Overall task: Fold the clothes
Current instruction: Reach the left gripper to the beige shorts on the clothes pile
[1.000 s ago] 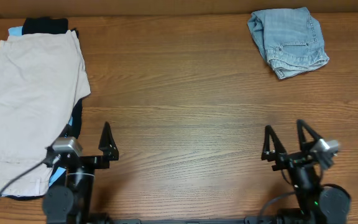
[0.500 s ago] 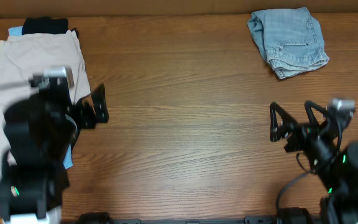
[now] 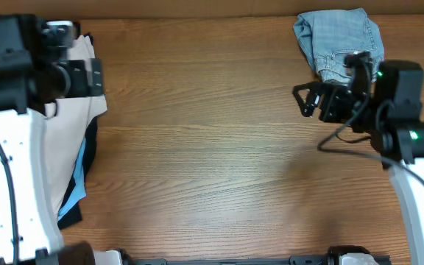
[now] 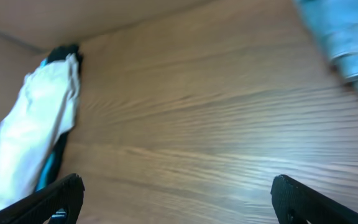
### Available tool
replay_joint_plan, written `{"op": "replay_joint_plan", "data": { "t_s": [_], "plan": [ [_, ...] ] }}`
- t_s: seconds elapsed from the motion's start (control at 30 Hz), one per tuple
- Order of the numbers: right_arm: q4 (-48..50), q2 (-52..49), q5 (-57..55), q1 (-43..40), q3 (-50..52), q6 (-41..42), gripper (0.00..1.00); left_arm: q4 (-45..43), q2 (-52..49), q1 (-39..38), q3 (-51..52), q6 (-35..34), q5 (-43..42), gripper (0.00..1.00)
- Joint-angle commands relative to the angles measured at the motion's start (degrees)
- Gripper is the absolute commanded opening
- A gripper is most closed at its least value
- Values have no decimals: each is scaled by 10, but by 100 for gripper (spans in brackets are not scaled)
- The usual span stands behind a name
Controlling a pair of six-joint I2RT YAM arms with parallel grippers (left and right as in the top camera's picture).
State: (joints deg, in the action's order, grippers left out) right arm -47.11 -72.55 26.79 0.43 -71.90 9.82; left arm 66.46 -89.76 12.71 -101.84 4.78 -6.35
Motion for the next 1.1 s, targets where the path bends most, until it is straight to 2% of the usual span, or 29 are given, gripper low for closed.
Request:
{"op": "replay_joint_plan", "data": {
  "t_s": [0.0, 0.23, 0.37, 0.47, 0.57, 0.83, 1.0, 1.03, 1.07],
  "plan": [
    [14, -32, 82, 3, -17, -5, 100, -10, -33, 75, -20, 14, -25, 100],
    [12, -88, 89, 3, -17, -5, 99, -128, -120, 205, -20, 9, -27, 100],
    [9, -96, 88, 3, -16, -9, 98, -206, -176, 254, -20, 30, -27, 100],
    [9, -96, 80, 3, -16, -9, 97, -240, -221, 283, -20, 80, -28, 100],
    [5, -96, 76, 3, -16, -9, 96, -252, -257, 303, -20, 130, -28, 100],
    [-6, -96, 76, 3, -16, -9, 90, -256, -347, 356, -20, 194, -55, 100],
    [-16, -96, 76, 3, -16, -9, 89, -265, -358, 385, -20, 196, -70, 100],
    [-16, -96, 75, 3, -16, -9, 88, -267, -358, 388, -20, 194, -78, 99],
    [-16, -96, 74, 3, -16, -9, 87, -267, -358, 390, -20, 191, -88, 92]
  ]
}}
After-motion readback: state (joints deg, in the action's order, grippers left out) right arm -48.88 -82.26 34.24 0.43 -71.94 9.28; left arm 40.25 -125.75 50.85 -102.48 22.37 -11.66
